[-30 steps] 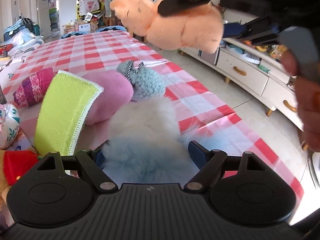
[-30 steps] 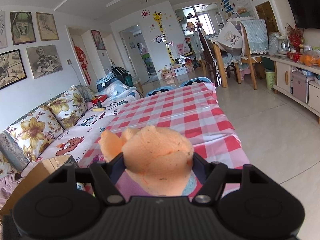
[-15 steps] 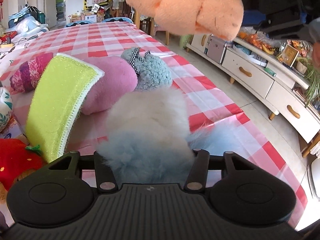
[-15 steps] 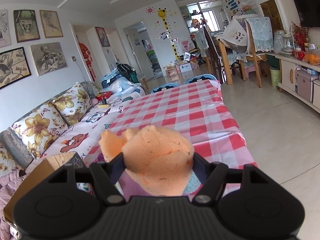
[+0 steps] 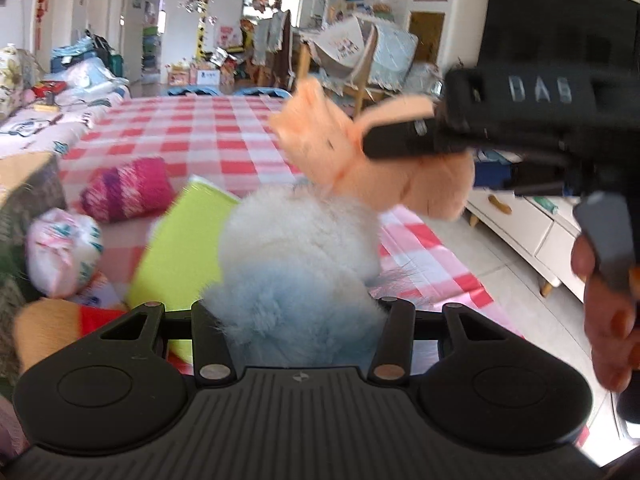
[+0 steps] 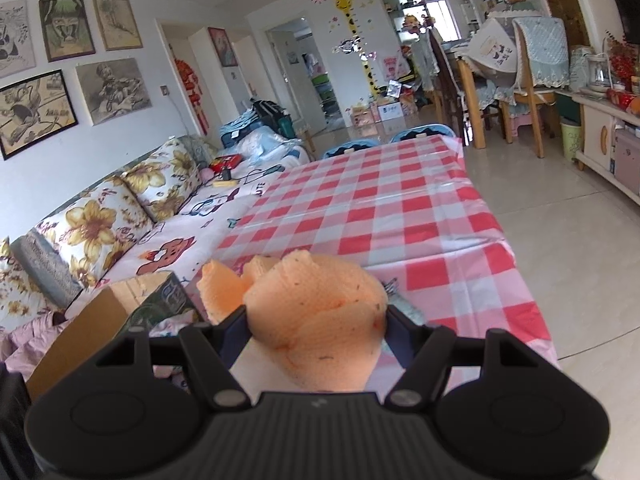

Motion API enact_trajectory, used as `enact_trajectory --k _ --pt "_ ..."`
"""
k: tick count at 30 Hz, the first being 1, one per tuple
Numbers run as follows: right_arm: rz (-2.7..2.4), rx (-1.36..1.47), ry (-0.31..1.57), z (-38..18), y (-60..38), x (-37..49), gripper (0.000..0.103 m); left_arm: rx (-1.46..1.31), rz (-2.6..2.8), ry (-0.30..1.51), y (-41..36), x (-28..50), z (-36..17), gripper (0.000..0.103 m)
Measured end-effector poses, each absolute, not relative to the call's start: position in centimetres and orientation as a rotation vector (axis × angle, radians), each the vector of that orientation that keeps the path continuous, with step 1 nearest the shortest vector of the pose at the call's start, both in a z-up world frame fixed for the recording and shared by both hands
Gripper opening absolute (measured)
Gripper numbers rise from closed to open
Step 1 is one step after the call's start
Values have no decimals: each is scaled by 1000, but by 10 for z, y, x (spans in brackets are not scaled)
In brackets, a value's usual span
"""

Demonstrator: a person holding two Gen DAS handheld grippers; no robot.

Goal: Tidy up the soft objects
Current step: 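Grasp the white-blue fluffy toy with the left tool, then carry both toys over the cardboard box and open both tools to drop them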

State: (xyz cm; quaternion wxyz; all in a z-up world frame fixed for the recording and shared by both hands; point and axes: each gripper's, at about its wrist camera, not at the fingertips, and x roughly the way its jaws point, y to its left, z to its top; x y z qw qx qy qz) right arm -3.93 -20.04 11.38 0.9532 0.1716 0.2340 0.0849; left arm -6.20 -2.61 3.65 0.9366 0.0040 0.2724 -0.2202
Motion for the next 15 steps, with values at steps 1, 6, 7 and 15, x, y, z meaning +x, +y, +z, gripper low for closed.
enact_trajectory --k 1,6,7,15 --pt "178 349 474 115 -199 -40 70 1 -441 552 -24 -62 39 57" --pt "226 383 468 117 -195 -40 70 -36 -405 526 -5 -57 50 57" --pt "233 385 467 118 -193 -39 70 -43 -401 520 -2 -56 52 57" --pt "298 406 437 131 -170 -35 70 -96 -368 477 21 -57 65 57"
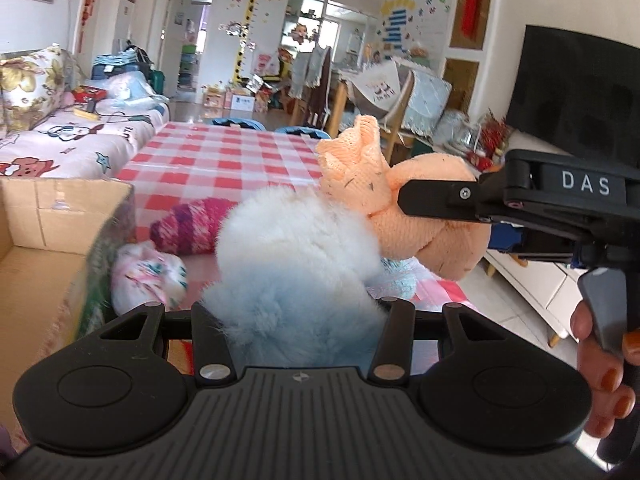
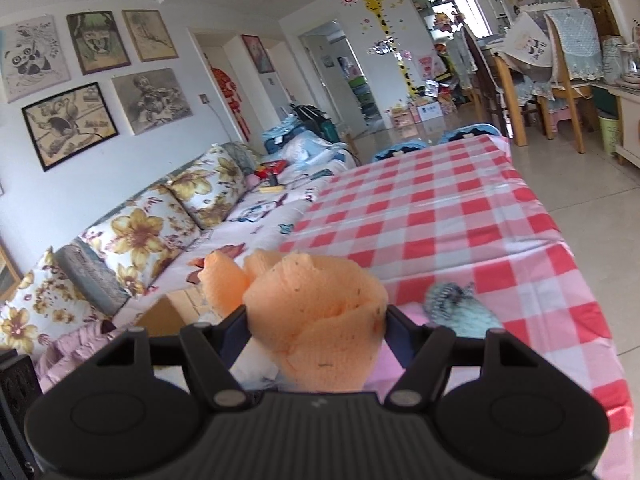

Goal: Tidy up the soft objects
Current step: 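Carry both toys over the cardboard box and open both tools to drop them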

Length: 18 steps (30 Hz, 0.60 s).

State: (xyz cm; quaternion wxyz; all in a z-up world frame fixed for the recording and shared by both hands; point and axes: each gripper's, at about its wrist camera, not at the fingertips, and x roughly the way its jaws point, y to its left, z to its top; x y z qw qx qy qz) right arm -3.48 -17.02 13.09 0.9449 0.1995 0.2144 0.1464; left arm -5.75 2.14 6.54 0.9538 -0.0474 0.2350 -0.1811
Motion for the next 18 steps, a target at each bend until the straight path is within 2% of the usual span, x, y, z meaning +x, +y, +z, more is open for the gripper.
enact_trajectory --k 18 --pt "470 347 368 157 -89 -9 70 -188 -217 374 77 -66 87 57"
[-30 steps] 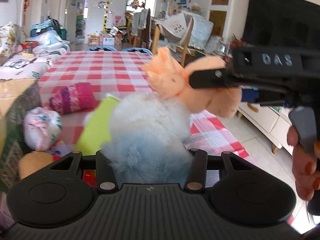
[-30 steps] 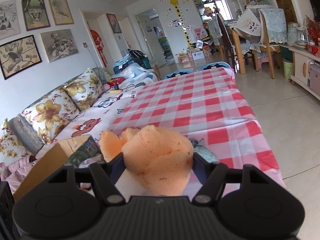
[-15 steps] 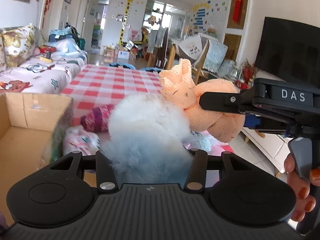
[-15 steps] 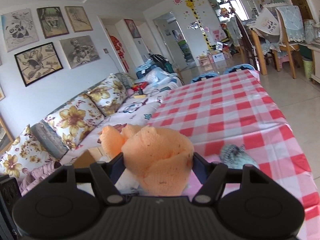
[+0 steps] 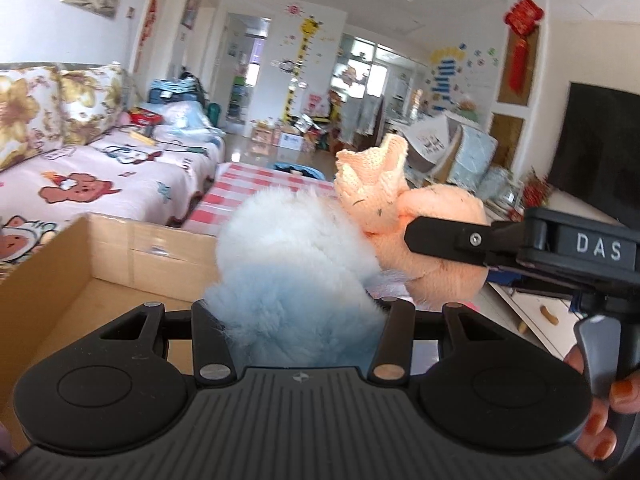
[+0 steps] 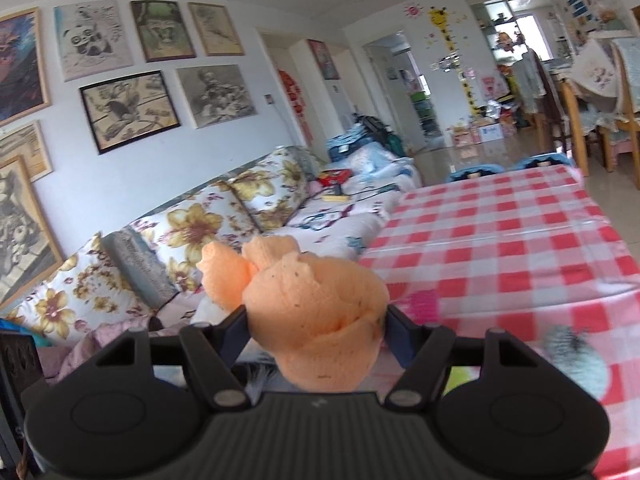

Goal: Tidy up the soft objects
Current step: 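Carry both toys over the cardboard box and open both tools to drop them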

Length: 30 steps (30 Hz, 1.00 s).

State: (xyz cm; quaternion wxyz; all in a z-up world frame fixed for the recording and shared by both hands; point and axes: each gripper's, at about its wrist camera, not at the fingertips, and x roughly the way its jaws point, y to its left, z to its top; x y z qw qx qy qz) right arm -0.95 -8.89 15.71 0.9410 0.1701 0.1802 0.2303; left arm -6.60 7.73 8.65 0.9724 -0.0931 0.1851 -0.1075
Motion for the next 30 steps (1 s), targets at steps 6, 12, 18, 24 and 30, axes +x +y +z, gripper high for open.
enact_trajectory --k 6,12,18,24,30 --pt "532 378 401 155 -54 10 70 -208 -144 367 88 -66 88 57" --pt "573 395 436 153 -25 18 71 -221 -94 378 94 -69 86 57" --pt "612 374 463 152 0 23 75 -235 -50 398 94 -68 89 57" --pt "625 360 485 149 13 24 92 -243 16 434 98 -65 86 67" --pt "560 344 411 159 -5 13 98 -239 35 394 87 -79 100 85"
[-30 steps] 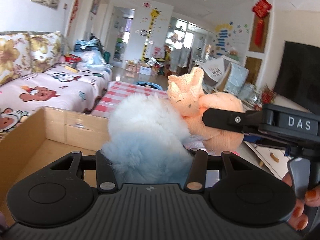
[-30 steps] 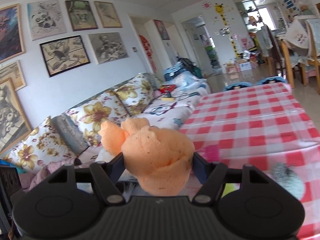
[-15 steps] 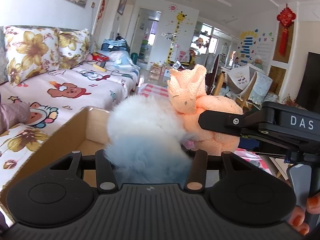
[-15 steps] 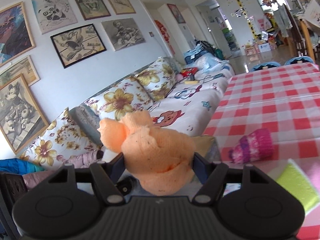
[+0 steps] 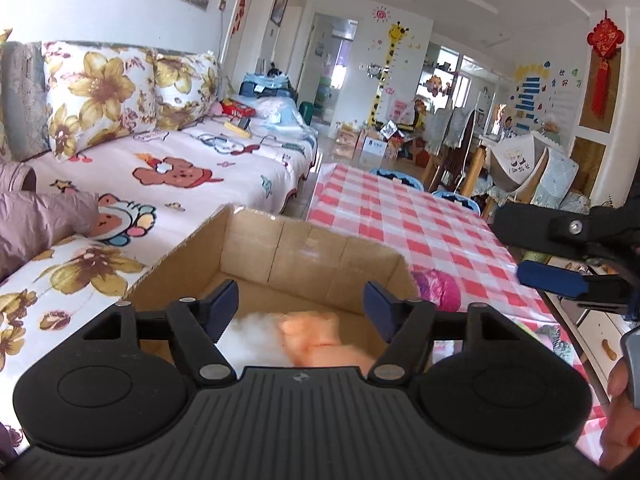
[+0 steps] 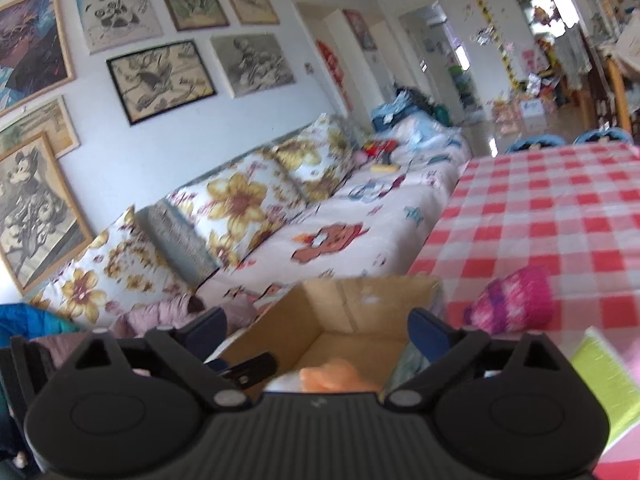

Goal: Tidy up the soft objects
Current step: 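Carry both toys over the cardboard box and open both tools to drop them, then reach the right tool to the grey-green knitted ball and grasp it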

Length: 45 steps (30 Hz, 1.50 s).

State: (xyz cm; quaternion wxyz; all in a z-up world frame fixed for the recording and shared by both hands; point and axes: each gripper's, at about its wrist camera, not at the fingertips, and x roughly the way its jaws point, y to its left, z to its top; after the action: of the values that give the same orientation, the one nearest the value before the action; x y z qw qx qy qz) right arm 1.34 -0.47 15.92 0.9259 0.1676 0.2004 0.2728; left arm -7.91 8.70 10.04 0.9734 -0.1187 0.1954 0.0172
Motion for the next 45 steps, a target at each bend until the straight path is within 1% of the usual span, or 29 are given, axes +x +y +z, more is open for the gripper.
enact_trajectory --k 7,15,24,32,45 --pt "396 284 331 164 -37 5 98 -217 -8 375 68 -94 111 86" --pt "281 287 307 162 -73 0 99 -172 -72 381 45 -106 113 91" --pt "221 277 295 159 -99 -9 99 -101 -148 400 11 -123 110 95" --pt "181 293 285 155 -126 -17 99 -32 -207 425 -22 -131 102 96" --pt "103 354 274 147 -173 -28 99 62 -290 456 -54 -130 89 97"
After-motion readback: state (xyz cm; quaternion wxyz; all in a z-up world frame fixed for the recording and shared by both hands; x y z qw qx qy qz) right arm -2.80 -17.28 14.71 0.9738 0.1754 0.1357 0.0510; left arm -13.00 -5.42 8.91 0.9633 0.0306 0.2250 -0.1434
